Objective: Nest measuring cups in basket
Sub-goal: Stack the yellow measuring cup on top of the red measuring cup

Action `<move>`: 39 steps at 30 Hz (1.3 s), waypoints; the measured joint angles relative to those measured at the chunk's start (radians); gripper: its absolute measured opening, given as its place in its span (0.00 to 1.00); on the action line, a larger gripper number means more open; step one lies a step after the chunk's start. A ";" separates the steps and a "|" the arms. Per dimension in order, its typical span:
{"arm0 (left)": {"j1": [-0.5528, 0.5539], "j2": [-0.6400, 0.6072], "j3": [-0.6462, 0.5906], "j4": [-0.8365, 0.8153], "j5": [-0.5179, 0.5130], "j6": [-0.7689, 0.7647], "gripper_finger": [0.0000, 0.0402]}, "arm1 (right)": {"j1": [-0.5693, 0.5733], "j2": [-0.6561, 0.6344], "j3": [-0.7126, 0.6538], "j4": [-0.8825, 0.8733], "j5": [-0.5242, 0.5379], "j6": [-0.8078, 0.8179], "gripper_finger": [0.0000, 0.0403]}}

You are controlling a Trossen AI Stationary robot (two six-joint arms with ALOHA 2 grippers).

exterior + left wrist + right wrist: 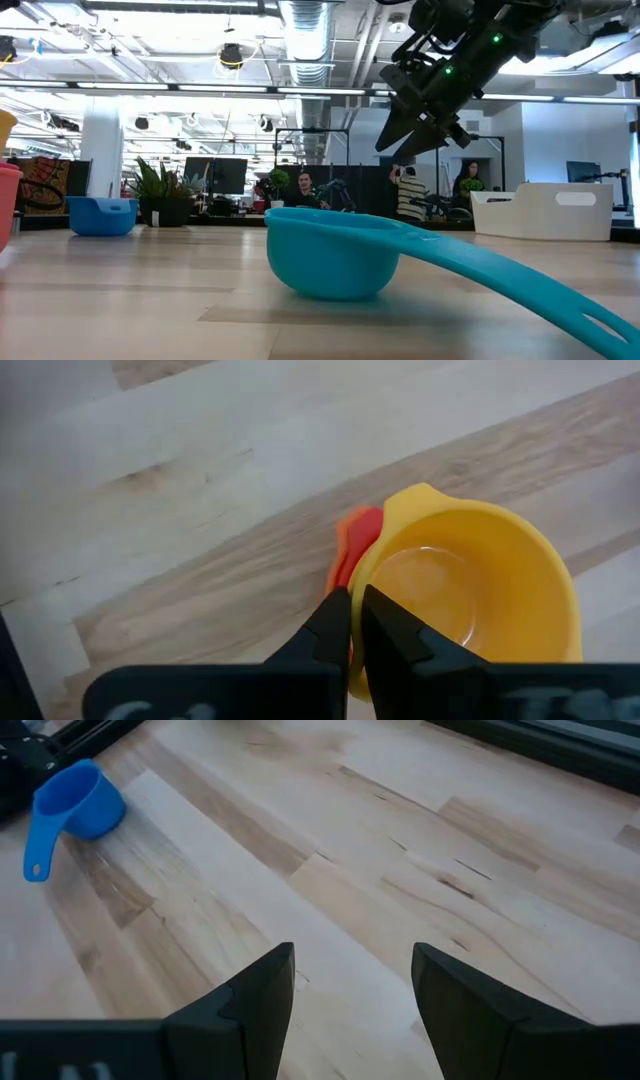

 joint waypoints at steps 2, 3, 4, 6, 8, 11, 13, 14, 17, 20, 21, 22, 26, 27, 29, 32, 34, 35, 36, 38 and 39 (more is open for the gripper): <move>0.001 0.000 0.000 0.001 0.001 -0.004 0.02 | 0.000 0.000 0.000 0.000 0.000 0.000 0.56; 0.004 0.000 0.000 0.003 0.003 -0.009 0.02 | 0.000 0.000 0.000 0.001 0.000 0.000 0.56; 0.006 0.000 0.000 0.003 0.009 -0.015 0.02 | 0.000 0.000 0.000 0.001 0.000 0.000 0.56; 0.011 0.000 0.000 0.000 0.032 -0.029 0.02 | 0.000 0.000 0.000 0.001 0.000 0.000 0.56; 0.014 0.000 0.000 0.000 0.037 -0.037 0.02 | 0.000 0.000 0.000 0.001 0.000 0.000 0.56; 0.021 0.000 0.000 0.000 0.039 -0.047 0.04 | 0.000 0.000 0.000 0.001 0.000 0.003 0.56; 0.028 0.000 0.000 0.000 0.039 -0.047 0.06 | 0.001 0.000 0.000 0.001 0.000 0.003 0.56; 0.031 0.000 0.000 0.001 0.040 -0.044 0.08 | 0.004 0.000 0.000 0.001 0.000 0.003 0.56; 0.038 0.000 0.000 0.003 0.040 -0.040 0.13 | 0.014 0.000 0.000 0.001 0.000 0.003 0.56; 0.038 0.000 0.000 0.009 0.035 -0.018 0.20 | 0.026 0.000 0.000 0.001 0.000 0.003 0.56; 0.038 0.000 0.000 0.013 0.033 -0.011 0.23 | 0.030 0.000 0.000 0.001 0.000 0.003 0.56; 0.037 0.000 0.000 0.018 0.032 -0.003 0.26 | 0.033 0.000 0.000 0.001 0.000 0.003 0.56; 0.038 0.000 0.000 0.025 0.032 0.023 0.38 | 0.041 0.000 0.000 0.001 0.000 0.003 0.56; 0.038 0.000 0.000 0.024 0.031 0.025 0.41 | 0.040 0.000 0.000 0.001 0.000 0.003 0.56; 0.038 -0.002 0.000 0.016 0.026 0.045 0.46 | 0.040 0.000 0.000 0.001 0.000 0.003 0.56; 0.039 -0.019 0.000 -0.027 -0.008 0.073 0.51 | 0.040 0.000 0.000 0.001 0.000 0.003 0.56; 0.049 -0.038 0.000 -0.068 -0.035 0.093 0.51 | 0.040 0.000 0.000 0.001 0.000 0.003 0.56; 0.056 -0.047 0.000 -0.083 -0.043 0.103 0.52 | 0.040 0.000 0.000 0.001 0.000 0.003 0.56; 0.063 -0.055 0.000 -0.095 -0.051 0.117 0.52 | 0.042 0.000 0.000 0.001 0.000 0.003 0.56; 0.079 -0.067 0.000 -0.100 -0.056 0.156 0.52 | 0.051 0.000 0.000 0.000 0.000 0.003 0.56; 0.087 -0.070 0.000 -0.100 -0.056 0.174 0.52 | 0.057 0.000 0.000 0.000 0.000 0.003 0.56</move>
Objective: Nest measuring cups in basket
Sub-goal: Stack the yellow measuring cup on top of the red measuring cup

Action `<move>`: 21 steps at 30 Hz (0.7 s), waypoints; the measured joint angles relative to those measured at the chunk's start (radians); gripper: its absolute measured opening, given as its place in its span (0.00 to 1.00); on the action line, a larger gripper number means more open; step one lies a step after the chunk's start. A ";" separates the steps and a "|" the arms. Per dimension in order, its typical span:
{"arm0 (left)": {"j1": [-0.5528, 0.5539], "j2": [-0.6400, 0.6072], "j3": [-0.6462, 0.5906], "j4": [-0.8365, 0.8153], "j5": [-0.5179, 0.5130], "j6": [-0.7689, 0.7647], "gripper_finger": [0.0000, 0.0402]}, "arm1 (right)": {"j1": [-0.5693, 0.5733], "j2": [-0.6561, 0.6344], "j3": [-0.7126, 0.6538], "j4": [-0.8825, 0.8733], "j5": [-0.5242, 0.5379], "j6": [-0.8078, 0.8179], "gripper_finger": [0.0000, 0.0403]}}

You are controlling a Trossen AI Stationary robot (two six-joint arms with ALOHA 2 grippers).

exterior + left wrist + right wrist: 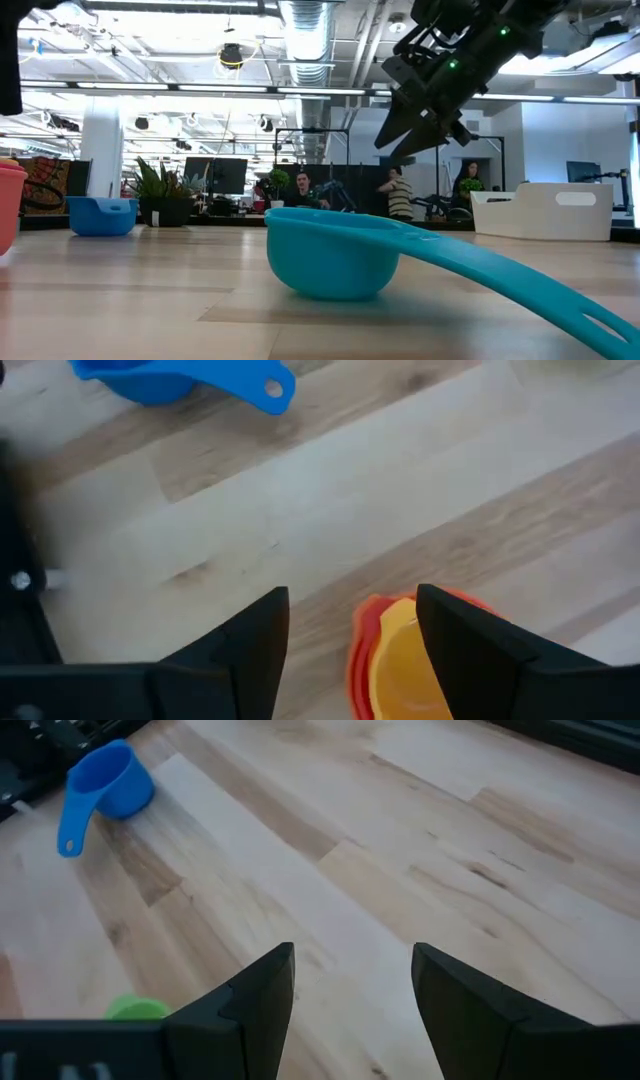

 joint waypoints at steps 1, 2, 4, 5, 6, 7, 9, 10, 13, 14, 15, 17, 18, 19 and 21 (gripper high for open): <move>0.006 0.000 0.000 0.001 0.002 0.017 0.52 | 0.005 0.000 0.000 0.000 0.000 0.000 0.56; 0.012 0.000 0.000 0.003 0.001 0.038 0.52 | 0.009 0.000 0.000 0.000 0.000 0.000 0.56; 0.025 -0.001 0.000 0.004 0.002 0.073 0.52 | 0.014 0.000 0.000 0.000 -0.001 0.000 0.56; 0.032 -0.001 0.000 0.004 0.001 0.091 0.52 | 0.018 0.000 0.000 0.000 0.000 0.000 0.56; 0.037 -0.001 0.000 0.007 0.002 0.105 0.52 | 0.020 0.000 0.000 -0.001 0.000 0.000 0.56; 0.042 -0.001 0.000 0.015 0.002 0.126 0.52 | 0.021 0.000 0.000 -0.001 0.000 0.000 0.56; 0.048 -0.001 0.000 0.048 0.019 0.184 0.52 | 0.023 0.000 0.000 -0.004 0.000 0.000 0.56; 0.049 -0.001 0.000 0.069 0.043 0.215 0.52 | 0.024 0.000 0.000 -0.006 0.000 0.000 0.56; 0.048 -0.001 0.000 0.139 0.104 0.243 0.52 | 0.030 0.000 0.000 -0.030 0.000 0.000 0.56; 0.044 -0.001 0.000 0.162 0.111 0.243 0.52 | 0.029 0.000 0.000 -0.035 0.000 0.000 0.56; 0.038 -0.001 0.000 0.181 0.113 0.241 0.52 | 0.029 0.000 0.000 -0.036 0.000 0.000 0.56; 0.029 -0.001 0.000 0.204 0.112 0.231 0.52 | 0.029 0.000 0.000 -0.036 0.000 0.000 0.56; 0.026 -0.001 0.000 0.211 0.113 0.221 0.52 | 0.029 0.000 0.000 -0.036 0.000 0.000 0.56; 0.024 -0.001 0.000 0.213 0.114 0.211 0.52 | 0.029 0.000 0.000 -0.036 0.000 0.000 0.56; 0.019 -0.001 0.000 0.213 0.114 0.191 0.52 | 0.029 0.000 0.000 -0.035 0.000 0.000 0.56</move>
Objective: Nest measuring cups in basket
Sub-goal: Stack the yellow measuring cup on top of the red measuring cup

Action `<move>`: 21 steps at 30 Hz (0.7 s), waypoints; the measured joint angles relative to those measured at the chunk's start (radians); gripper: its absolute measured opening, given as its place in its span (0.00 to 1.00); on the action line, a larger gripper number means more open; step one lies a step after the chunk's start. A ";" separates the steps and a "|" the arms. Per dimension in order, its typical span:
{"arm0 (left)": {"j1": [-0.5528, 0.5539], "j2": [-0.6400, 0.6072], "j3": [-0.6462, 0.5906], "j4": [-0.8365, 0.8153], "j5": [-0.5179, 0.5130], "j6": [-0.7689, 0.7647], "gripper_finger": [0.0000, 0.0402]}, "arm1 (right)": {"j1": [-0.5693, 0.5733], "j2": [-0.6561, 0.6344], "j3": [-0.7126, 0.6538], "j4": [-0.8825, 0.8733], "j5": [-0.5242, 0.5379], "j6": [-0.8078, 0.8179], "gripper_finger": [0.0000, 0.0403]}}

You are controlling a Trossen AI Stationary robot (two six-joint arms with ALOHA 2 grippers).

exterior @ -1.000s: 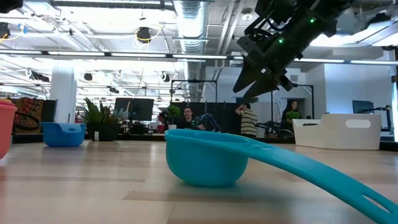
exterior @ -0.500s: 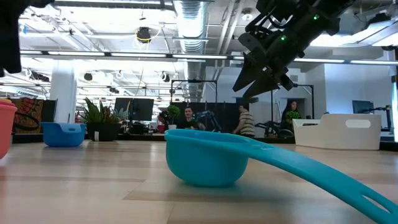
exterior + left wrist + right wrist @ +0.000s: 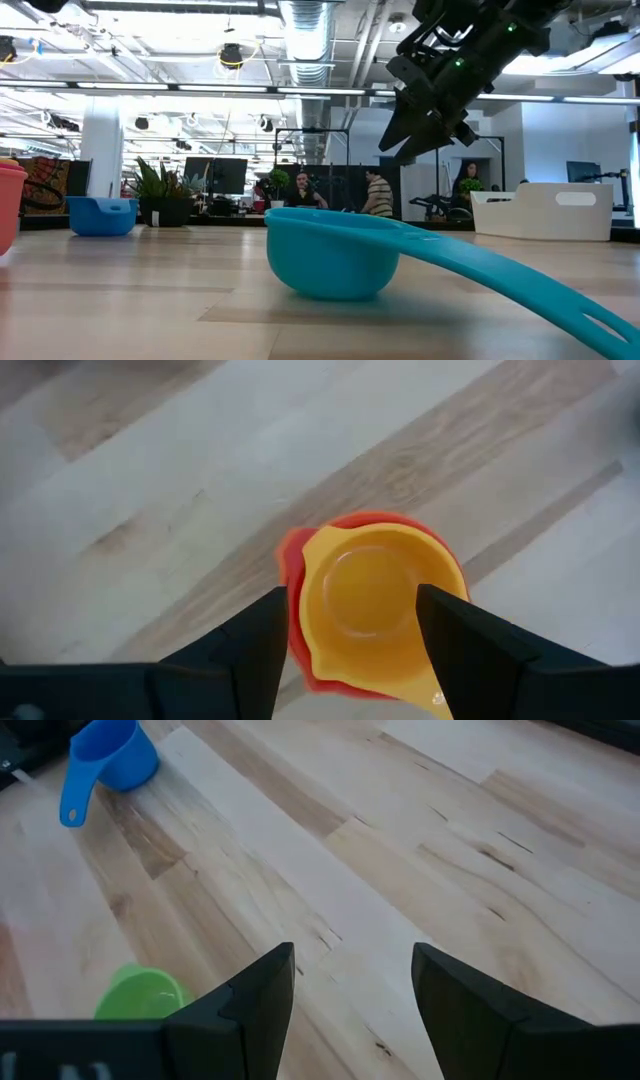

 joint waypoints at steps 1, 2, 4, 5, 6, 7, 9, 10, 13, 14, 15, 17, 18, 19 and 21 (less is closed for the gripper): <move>-0.002 0.000 0.000 0.000 -0.001 -0.005 0.52 | 0.000 0.000 0.000 0.000 0.000 0.000 0.56; -0.004 0.000 -0.002 0.004 0.000 -0.013 0.52 | 0.002 0.000 0.000 0.000 0.000 0.000 0.56; -0.005 0.000 -0.016 0.031 0.001 -0.025 0.52 | 0.008 0.000 0.000 -0.002 0.000 0.000 0.56; -0.005 0.000 -0.027 0.055 0.007 -0.025 0.52 | 0.012 0.000 0.000 -0.002 0.000 0.000 0.56; -0.005 0.000 -0.040 0.083 0.014 -0.026 0.52 | 0.015 0.000 0.000 -0.002 0.000 0.000 0.56; -0.005 0.000 -0.053 0.110 0.021 -0.026 0.52 | 0.019 0.000 0.000 -0.002 0.000 0.000 0.56; -0.005 0.000 -0.069 0.139 0.026 -0.027 0.52 | 0.026 0.000 0.000 -0.002 0.000 0.000 0.56; -0.005 0.000 -0.071 0.140 0.026 -0.031 0.52 | 0.027 0.000 0.000 -0.002 0.000 0.000 0.56; -0.005 0.000 -0.071 0.138 0.027 -0.034 0.52 | 0.026 0.000 0.000 -0.002 0.000 0.000 0.56; -0.005 0.000 -0.071 0.138 0.028 -0.027 0.52 | 0.026 0.000 0.000 -0.002 0.000 0.000 0.56; -0.005 0.000 -0.071 0.137 0.033 -0.025 0.52 | 0.026 0.000 0.000 -0.002 0.000 0.000 0.56; -0.005 0.000 -0.072 0.134 0.042 -0.019 0.52 | 0.026 0.000 0.000 -0.002 0.000 0.000 0.56; -0.005 0.000 -0.072 0.130 0.043 -0.018 0.52 | 0.026 0.000 0.000 -0.002 0.000 0.000 0.56; -0.005 0.000 -0.072 0.124 0.044 -0.016 0.52 | 0.026 0.000 0.000 -0.002 0.000 0.000 0.56; -0.005 0.000 -0.072 0.108 0.053 -0.016 0.52 | 0.026 0.000 0.000 -0.002 -0.001 0.000 0.56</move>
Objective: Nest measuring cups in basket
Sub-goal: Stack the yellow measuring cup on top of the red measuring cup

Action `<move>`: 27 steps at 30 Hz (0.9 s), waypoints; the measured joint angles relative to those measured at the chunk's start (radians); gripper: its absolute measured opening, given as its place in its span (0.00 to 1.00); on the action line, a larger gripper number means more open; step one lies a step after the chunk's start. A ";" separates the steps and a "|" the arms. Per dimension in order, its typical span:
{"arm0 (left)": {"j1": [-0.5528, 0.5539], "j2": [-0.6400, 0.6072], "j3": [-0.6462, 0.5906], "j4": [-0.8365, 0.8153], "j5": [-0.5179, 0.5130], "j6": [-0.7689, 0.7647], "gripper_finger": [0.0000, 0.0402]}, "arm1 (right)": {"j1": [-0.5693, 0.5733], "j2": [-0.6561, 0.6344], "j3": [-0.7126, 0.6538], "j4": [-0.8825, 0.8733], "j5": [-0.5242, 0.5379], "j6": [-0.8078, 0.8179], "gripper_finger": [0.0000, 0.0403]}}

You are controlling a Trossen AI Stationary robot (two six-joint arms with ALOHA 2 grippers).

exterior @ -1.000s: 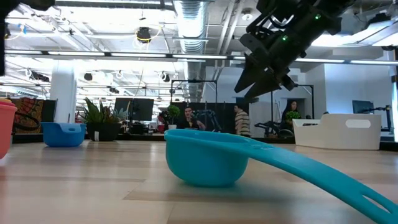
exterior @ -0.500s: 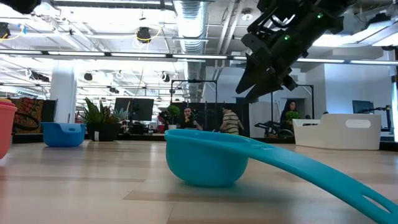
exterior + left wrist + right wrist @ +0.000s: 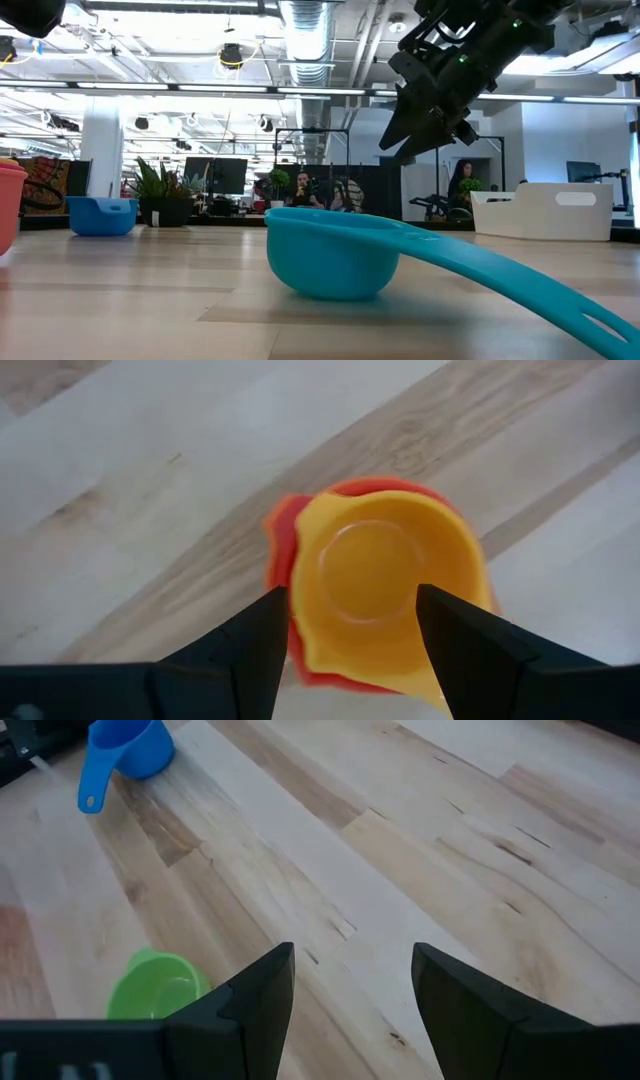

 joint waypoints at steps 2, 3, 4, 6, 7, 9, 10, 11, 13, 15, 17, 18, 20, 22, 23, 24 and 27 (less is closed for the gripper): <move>0.000 0.000 0.000 -0.007 0.004 0.004 0.52 | 0.000 0.000 0.000 0.000 0.000 0.000 0.56; 0.000 0.000 0.000 -0.006 0.004 0.004 0.52 | 0.000 0.000 0.000 0.000 0.000 0.000 0.56; 0.000 0.000 0.000 -0.007 0.004 0.005 0.52 | 0.000 0.000 0.000 0.000 0.000 0.000 0.56; 0.000 0.000 0.000 -0.006 0.002 0.015 0.52 | 0.000 0.000 0.000 0.000 0.000 0.000 0.56; 0.000 0.000 -0.001 -0.003 0.000 0.015 0.52 | 0.000 0.000 0.000 0.000 0.000 0.000 0.56; 0.000 0.000 -0.013 0.016 0.000 0.017 0.52 | 0.000 0.000 0.000 0.000 0.000 0.000 0.56; 0.000 0.000 -0.019 0.023 0.000 0.018 0.52 | 0.000 0.000 0.000 0.000 0.000 0.000 0.56; 0.000 0.000 -0.027 0.033 0.003 0.018 0.52 | 0.000 0.000 0.000 0.000 0.000 0.000 0.56; 0.000 0.000 -0.037 0.041 0.016 0.015 0.52 | 0.000 0.000 0.000 -0.001 0.000 0.000 0.56; 0.000 0.000 -0.037 0.047 0.017 0.016 0.52 | 0.000 0.000 0.000 0.000 0.000 0.000 0.56; 0.000 0.000 -0.037 0.050 0.015 0.021 0.52 | 0.000 0.000 0.000 0.000 0.000 0.001 0.56; 0.000 0.000 -0.037 0.049 0.015 0.023 0.52 | 0.000 0.000 0.000 0.000 0.000 0.001 0.56; 0.000 0.000 -0.037 0.049 0.018 0.023 0.52 | 0.000 0.000 0.000 0.000 0.000 0.004 0.56; 0.000 0.000 -0.037 0.048 0.019 0.023 0.50 | 0.000 0.000 0.000 0.000 0.000 0.009 0.56; 0.000 0.000 -0.037 0.048 0.020 0.023 0.48 | 0.000 0.000 0.000 0.000 0.000 0.011 0.56; 0.000 0.000 -0.037 0.048 0.023 0.023 0.45 | 0.000 0.000 0.000 0.000 0.000 0.011 0.56; 0.000 0.000 -0.037 0.048 0.025 0.023 0.36 | 0.000 0.000 0.000 0.000 0.000 0.018 0.56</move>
